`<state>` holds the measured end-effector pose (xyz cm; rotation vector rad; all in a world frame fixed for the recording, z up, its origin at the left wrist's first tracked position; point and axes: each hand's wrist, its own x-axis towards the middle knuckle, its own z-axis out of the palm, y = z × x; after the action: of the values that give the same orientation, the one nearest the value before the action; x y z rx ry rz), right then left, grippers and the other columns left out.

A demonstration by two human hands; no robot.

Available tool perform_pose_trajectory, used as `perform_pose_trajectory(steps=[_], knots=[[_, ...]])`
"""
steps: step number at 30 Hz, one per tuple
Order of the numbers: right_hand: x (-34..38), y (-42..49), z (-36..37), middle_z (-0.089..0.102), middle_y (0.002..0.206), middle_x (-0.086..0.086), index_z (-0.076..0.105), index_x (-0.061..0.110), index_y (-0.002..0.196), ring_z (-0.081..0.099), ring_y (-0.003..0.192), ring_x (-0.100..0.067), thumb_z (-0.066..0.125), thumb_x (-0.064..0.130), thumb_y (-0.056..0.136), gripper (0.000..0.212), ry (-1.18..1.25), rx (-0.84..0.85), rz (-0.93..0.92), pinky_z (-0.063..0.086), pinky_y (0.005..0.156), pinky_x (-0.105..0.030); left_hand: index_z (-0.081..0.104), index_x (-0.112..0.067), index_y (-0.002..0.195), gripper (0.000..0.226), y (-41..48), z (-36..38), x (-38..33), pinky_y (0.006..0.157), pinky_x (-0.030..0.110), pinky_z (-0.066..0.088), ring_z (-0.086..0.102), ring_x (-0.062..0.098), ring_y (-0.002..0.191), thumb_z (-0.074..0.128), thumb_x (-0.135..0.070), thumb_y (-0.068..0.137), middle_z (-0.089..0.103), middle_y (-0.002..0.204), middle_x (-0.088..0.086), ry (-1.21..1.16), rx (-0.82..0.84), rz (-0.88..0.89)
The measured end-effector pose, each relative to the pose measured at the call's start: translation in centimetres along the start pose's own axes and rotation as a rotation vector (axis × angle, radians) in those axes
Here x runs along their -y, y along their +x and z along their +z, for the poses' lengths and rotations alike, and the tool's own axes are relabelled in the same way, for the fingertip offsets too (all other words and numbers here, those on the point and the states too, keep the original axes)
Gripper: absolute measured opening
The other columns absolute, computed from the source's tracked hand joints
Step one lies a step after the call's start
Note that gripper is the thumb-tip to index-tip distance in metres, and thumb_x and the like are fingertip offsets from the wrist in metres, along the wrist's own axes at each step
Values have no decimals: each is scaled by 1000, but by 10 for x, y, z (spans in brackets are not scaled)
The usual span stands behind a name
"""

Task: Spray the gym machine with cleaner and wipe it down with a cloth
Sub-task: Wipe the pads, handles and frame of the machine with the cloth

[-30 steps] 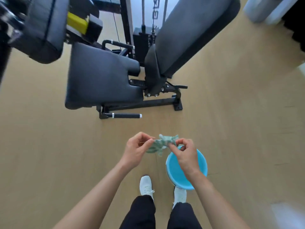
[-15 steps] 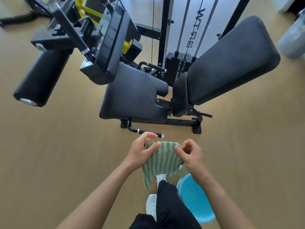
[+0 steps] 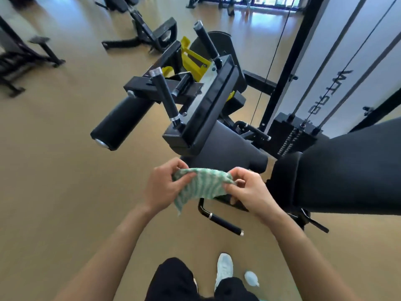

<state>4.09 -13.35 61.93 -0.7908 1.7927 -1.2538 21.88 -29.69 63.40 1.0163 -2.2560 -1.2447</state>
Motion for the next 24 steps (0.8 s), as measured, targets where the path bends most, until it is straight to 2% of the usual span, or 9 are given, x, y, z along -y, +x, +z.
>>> perform_pose_trajectory(steps=[4, 7, 11, 14, 15, 17, 19, 21, 24], knots=[[59, 52, 22, 74, 95, -14, 58, 4, 98, 77, 84, -26, 59, 0, 101, 5, 135, -34, -91, 65, 70, -41, 56, -15, 90, 20, 34, -51, -11, 43, 27, 49, 64, 8, 58, 71, -28, 95, 67, 75, 0, -168, -16, -123], [96, 86, 40, 74, 98, -11, 57, 4, 99, 77, 89, -26, 56, 1, 103, 5, 200, -87, -173, 65, 77, -41, 55, -9, 100, 16, 62, -76, -20, 55, 35, 61, 75, 20, 78, 67, -20, 99, 70, 93, 11, -355, -99, -127], [134, 126, 61, 71, 106, -15, 62, 11, 98, 72, 102, -30, 61, 5, 102, 7, 283, -287, -217, 63, 89, -46, 57, 2, 111, 23, 106, -91, -25, 71, 28, 62, 76, 17, 89, 67, -16, 100, 70, 101, 10, -582, -267, -122], [145, 151, 79, 70, 104, -8, 64, 17, 102, 70, 104, -31, 64, 15, 101, 1, 281, -388, -207, 59, 93, -51, 60, -1, 110, 17, 138, -92, -16, 80, 27, 61, 75, 17, 94, 65, -15, 101, 70, 102, 8, -706, -307, -152], [148, 158, 85, 71, 106, -6, 65, 17, 108, 70, 104, -27, 64, 19, 102, 6, 267, -394, -199, 60, 92, -47, 61, -2, 109, 15, 148, -91, -12, 82, 28, 61, 75, 16, 95, 64, -15, 102, 71, 103, 7, -739, -309, -160], [148, 168, 98, 71, 118, -5, 60, 19, 131, 71, 105, -14, 59, 19, 105, 26, 298, -332, -173, 60, 85, -30, 61, -4, 109, 13, 164, -86, -5, 86, 28, 60, 74, 16, 97, 63, -15, 102, 71, 104, 8, -809, -312, -177], [140, 168, 110, 68, 128, 0, 43, 26, 152, 70, 107, -3, 50, 17, 108, 46, 356, -246, -146, 56, 83, -18, 58, -6, 112, 17, 172, -78, 2, 89, 31, 60, 73, 20, 103, 65, -18, 102, 69, 110, 12, -873, -294, -192], [129, 169, 120, 63, 137, 8, 32, 34, 159, 65, 118, 1, 44, 17, 110, 53, 344, -201, -126, 54, 90, -17, 53, -12, 116, 29, 178, -68, 11, 91, 38, 60, 71, 25, 108, 69, -29, 99, 67, 118, 14, -884, -247, -214], [118, 171, 127, 53, 152, 10, 37, 30, 158, 51, 137, 1, 41, 22, 111, 48, 250, -205, -121, 44, 113, -22, 48, -24, 116, 40, 173, -55, 16, 91, 44, 60, 71, 25, 110, 70, -46, 91, 64, 123, 12, -877, -169, -283]])
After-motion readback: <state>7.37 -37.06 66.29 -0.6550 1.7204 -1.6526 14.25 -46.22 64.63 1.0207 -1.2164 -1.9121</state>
